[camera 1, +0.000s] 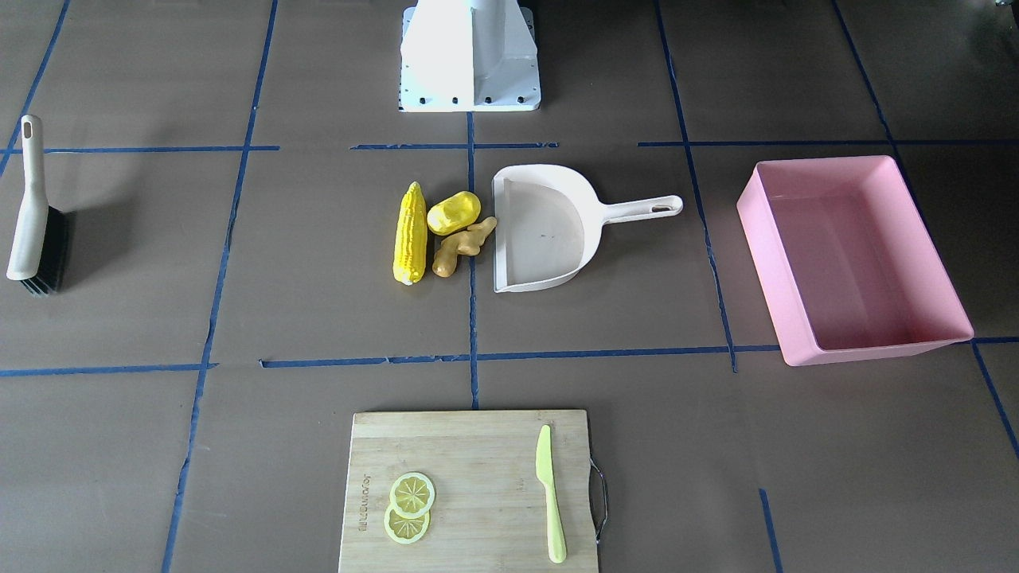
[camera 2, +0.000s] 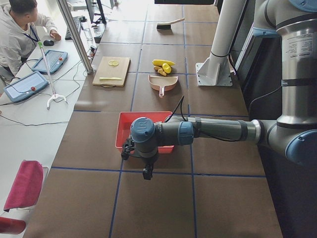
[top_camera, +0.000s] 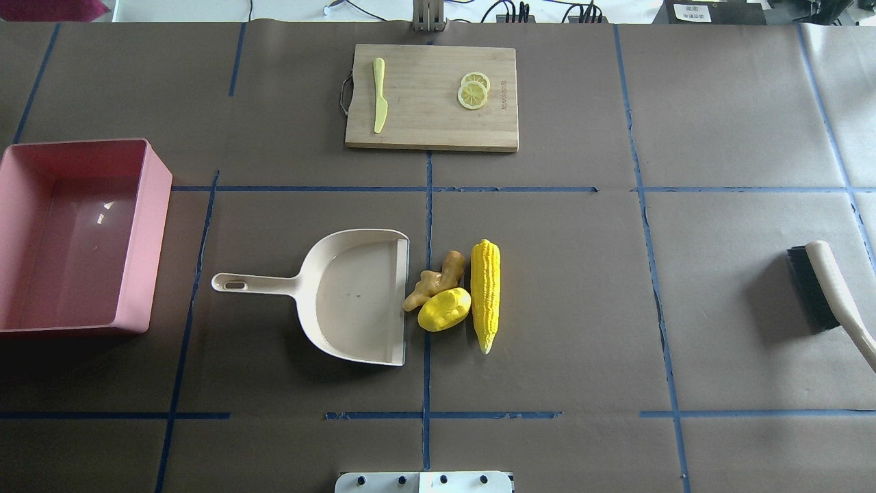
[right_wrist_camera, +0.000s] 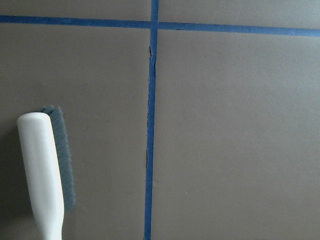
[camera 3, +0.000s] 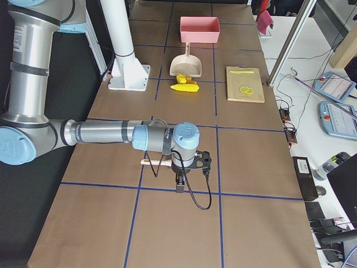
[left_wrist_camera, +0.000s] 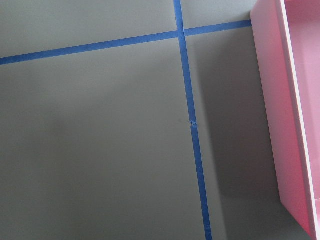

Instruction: Sweep and dump trash into bin

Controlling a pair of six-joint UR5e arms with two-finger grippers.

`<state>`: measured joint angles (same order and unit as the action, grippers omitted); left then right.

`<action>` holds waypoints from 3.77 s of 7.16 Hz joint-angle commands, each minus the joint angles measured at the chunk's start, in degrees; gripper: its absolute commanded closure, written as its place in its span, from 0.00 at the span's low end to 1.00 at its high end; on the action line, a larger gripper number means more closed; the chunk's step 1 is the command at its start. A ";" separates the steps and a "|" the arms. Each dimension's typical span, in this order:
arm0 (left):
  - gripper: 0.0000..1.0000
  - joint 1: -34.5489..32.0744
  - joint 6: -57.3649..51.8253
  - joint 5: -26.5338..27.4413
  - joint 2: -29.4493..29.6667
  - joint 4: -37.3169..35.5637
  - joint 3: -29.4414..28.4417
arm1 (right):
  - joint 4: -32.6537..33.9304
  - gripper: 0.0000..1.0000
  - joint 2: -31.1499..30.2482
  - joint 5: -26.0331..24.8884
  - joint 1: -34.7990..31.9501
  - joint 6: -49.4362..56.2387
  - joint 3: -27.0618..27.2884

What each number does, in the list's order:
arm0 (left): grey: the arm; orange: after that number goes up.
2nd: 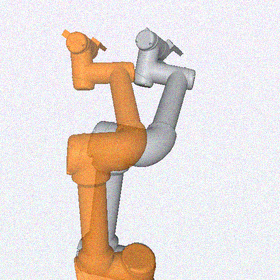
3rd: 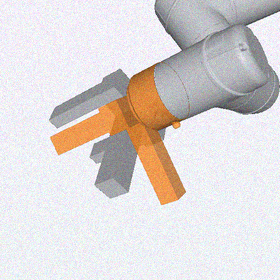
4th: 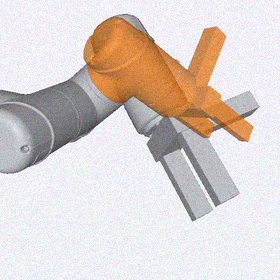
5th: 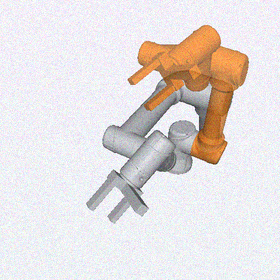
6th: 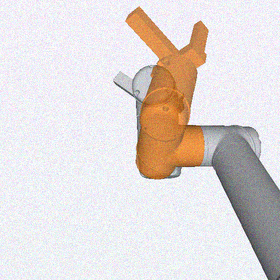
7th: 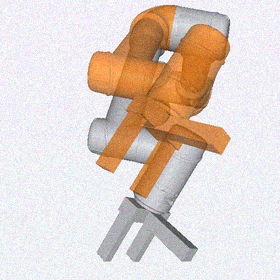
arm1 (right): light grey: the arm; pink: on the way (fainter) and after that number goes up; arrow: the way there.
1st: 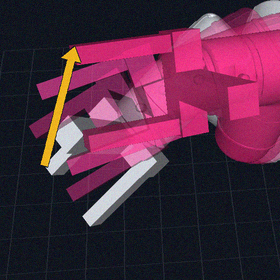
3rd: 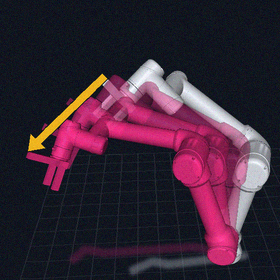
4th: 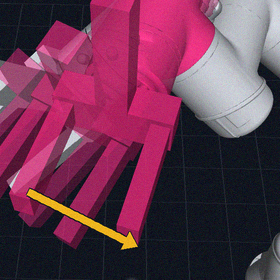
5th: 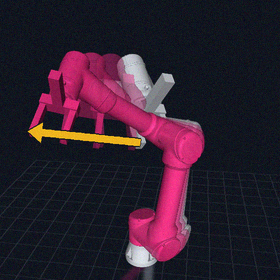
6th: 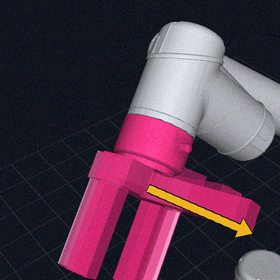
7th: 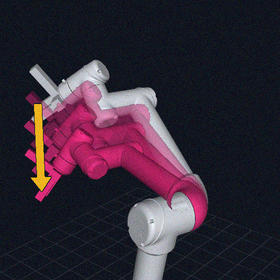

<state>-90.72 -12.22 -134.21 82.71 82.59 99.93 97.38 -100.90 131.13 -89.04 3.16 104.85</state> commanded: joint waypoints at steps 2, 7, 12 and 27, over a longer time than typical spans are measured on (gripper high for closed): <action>0.00 0.19 0.00 0.00 0.17 0.55 -0.35 | -0.26 0.00 0.00 1.22 0.61 0.26 0.01; 0.00 0.27 0.09 -0.09 0.18 0.56 -0.26 | -22.35 0.00 -2.09 7.21 14.54 -16.96 2.98; 0.00 0.28 0.09 -0.35 0.18 0.56 -0.18 | -44.91 0.00 -16.07 -5.68 31.18 -39.02 2.91; 0.00 0.36 0.44 0.00 2.44 11.56 -1.65 | -44.39 1.00 -13.80 -6.77 37.36 -39.11 -0.35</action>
<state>-90.41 -11.99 -134.25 83.69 87.87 99.48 52.81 -115.12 124.10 -51.67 -35.87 104.56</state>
